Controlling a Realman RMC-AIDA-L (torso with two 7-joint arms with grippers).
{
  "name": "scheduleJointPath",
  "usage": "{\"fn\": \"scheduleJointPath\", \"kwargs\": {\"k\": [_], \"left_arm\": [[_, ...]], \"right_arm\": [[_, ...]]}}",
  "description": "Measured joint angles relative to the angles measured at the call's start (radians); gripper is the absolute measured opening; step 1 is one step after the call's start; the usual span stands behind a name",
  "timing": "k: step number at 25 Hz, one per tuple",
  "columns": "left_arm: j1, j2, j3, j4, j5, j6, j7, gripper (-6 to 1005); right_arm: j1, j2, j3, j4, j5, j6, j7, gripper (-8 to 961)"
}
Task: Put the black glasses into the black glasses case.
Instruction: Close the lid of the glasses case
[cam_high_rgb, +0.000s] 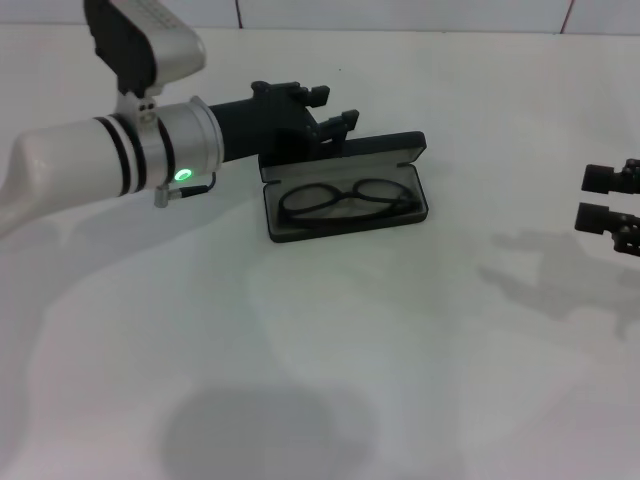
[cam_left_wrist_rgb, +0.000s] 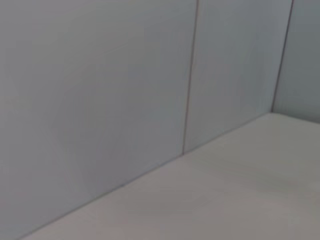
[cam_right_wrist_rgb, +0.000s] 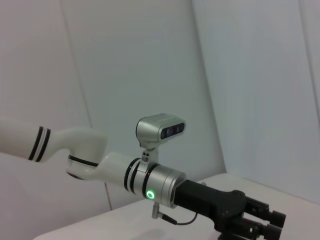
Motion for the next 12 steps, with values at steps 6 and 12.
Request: {"fn": "scheduleJointPath", "kwargs": {"k": [6,12], "left_arm": [[0.002,0.0,0.068,-0.003,0.002,0.007,0.012,510],[0.035,0.002,0.104,0.008,0.015,0.07,0.023,510]], "right_arm": [[-0.01,-0.001,-0.003,0.004,0.0,-0.001,-0.002,456],[-0.011,-0.004,0.002,0.005,-0.002,-0.002,-0.003,549]]}}
